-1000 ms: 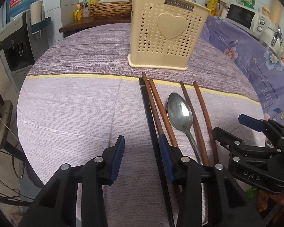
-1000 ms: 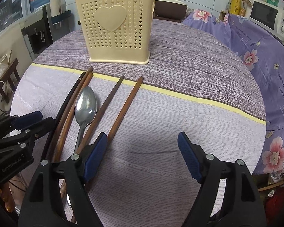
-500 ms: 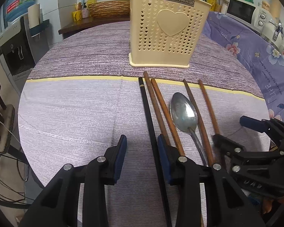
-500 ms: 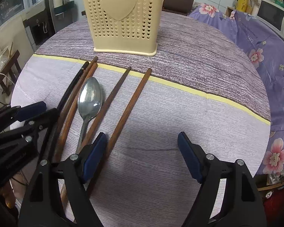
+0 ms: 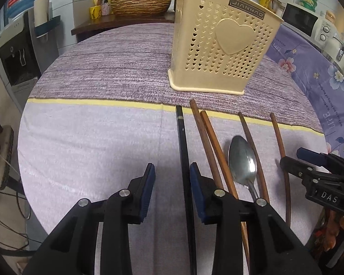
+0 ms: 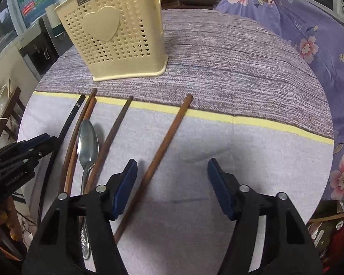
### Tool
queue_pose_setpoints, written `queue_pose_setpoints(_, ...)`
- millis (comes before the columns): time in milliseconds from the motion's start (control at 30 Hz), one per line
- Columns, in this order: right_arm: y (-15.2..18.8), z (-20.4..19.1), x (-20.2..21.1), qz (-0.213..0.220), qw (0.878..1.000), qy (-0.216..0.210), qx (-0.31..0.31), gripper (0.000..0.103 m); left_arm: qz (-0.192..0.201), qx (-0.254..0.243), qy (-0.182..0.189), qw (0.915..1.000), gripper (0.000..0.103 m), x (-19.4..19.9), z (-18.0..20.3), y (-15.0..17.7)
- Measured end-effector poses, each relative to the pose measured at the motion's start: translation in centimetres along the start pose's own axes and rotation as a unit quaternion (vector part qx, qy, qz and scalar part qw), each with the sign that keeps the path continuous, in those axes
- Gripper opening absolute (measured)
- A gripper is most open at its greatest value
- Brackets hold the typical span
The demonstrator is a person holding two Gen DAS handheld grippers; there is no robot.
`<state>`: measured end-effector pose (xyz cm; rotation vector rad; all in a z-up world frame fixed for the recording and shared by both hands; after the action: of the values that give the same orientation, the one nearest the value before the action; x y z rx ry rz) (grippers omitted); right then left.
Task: Organize utensils
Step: 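Move both tools back toward the remaining chopsticks and spoon, then close left tool on a black chopstick while right tool grasps a wooden chopstick, then lift and carry both chopsticks over the cream holder with both tools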
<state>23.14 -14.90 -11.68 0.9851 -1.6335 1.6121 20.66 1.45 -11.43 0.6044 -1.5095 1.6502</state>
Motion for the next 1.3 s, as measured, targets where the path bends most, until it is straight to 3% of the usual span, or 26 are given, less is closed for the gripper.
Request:
queue_pose_setpoints(133, -1.7, -0.1, -1.0, 0.006, 1.000, 0.013, -0.010, 0.054, -0.001, -0.015, -0.012, 0.9998, 0.032, -1.1, 0.3, -1.4)
queue_pose_setpoints(233, -2.8, -0.1, -1.7, 0.011, 1.000, 0.025, -0.010, 0.046, -0.002, -0.026, -0.019, 0.9995, 0.024, -1.9, 0.5, -2.4)
queue_pose_setpoints(433, -4.7, -0.6, -2.9, 0.019, 0.999, 0.037, 0.001, 0.025, -0.004, -0.036, -0.029, 0.9989, 0.010, -3.1, 0.6, -4.1)
queue_pose_setpoints(533, -5.2, -0.4, -3.1, 0.021, 0.999, 0.032, -0.007, 0.013, -0.007, -0.039, -0.029, 0.9988, 0.009, -3.4, 0.7, -4.5)
queue_pose_setpoints(900, -5.4, 0.0, -3.3, 0.026, 0.999, -0.004, -0.033, 0.011, 0.012, -0.026, -0.028, 0.9992, 0.009, -3.3, 0.7, -5.1)
queue_pose_setpoints(1100, -6.3, 0.6, -1.1, 0.052, 0.995, -0.051, -0.061, 0.010, 0.057, -0.008, -0.012, 0.9983, 0.009, -0.6, 0.5, -6.4)
queue_pose_setpoints(1300, -8.5, 1.3, 4.9, 0.111, 0.985, -0.111, -0.075, 0.009, 0.127, 0.002, 0.012, 0.9918, 0.008, 5.2, 0.8, -8.6)
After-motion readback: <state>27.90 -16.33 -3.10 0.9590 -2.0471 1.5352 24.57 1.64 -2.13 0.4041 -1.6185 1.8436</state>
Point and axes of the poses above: each gripper's, at about its wrist camera, not at the fingertips, and x roughly against the way its jaws point, z to its right, y to its underside, the point moved 8 cm from there along -x, roughly the way its jaws point, and after that the axes turned 4 degrees about y, right-handed, at the moved point
